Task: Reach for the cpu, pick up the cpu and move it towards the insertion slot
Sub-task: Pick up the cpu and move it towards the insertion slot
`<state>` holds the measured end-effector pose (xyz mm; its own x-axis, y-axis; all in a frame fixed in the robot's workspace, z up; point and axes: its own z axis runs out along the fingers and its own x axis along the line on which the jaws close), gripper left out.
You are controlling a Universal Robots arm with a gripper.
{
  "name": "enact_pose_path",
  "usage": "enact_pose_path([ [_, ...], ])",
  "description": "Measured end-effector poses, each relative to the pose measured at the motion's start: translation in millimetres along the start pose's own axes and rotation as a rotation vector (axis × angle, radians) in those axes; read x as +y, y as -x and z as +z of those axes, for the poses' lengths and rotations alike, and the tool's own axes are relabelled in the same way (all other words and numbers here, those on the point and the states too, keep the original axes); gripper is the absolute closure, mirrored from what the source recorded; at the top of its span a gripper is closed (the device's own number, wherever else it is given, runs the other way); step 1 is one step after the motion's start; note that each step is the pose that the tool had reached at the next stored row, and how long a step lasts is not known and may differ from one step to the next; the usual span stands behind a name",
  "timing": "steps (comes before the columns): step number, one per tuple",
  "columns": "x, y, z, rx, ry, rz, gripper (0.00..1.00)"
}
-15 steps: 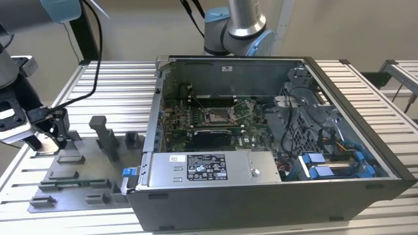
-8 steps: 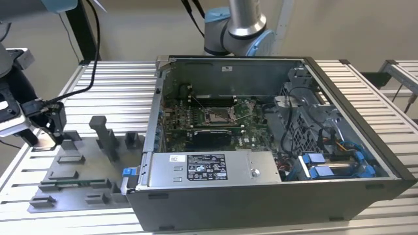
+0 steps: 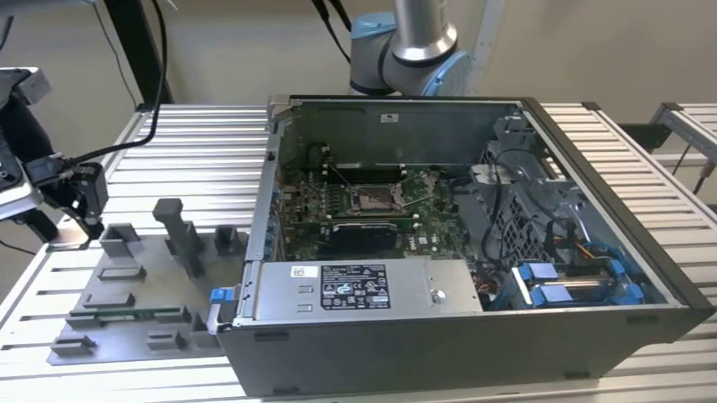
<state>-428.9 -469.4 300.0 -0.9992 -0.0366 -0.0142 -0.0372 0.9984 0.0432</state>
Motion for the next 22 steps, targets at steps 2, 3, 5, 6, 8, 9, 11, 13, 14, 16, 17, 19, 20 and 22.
enact_pose_path([
  [2,0.2,0.1,-4.6,0.0000,0.0000,0.000,1.00],
  [3,0.3,0.1,-6.8,0.0000,-0.0001,0.000,1.00],
  [5,0.5,0.2,-10.8,0.0001,-0.0003,0.000,1.00],
  [6,0.6,0.2,-12.9,0.0001,-0.0004,0.000,1.00],
  [8,0.7,0.3,-17.1,0.0001,-0.0006,0.000,1.00],
  [9,0.8,0.3,-19.4,0.0001,-0.0006,0.000,1.00],
  [11,1.0,0.3,-24.1,0.0001,-0.0008,0.000,1.00],
  [13,1.2,0.4,-28.6,0.0001,-0.0008,0.000,1.00],
  [14,1.3,0.4,-31.1,0.0000,-0.0008,0.000,1.00],
  [16,1.5,0.5,-35.4,0.0000,-0.0007,0.000,1.00],
  [17,1.6,0.6,-37.6,0.0001,-0.0010,0.000,1.00],
  [19,1.8,0.7,-41.9,0.0002,-0.0016,0.000,1.00],
  [20,2.0,0.7,-43.8,0.0001,-0.0019,0.000,1.00],
  [22,2.3,0.7,-47.9,0.0001,-0.0028,0.000,1.00],
])
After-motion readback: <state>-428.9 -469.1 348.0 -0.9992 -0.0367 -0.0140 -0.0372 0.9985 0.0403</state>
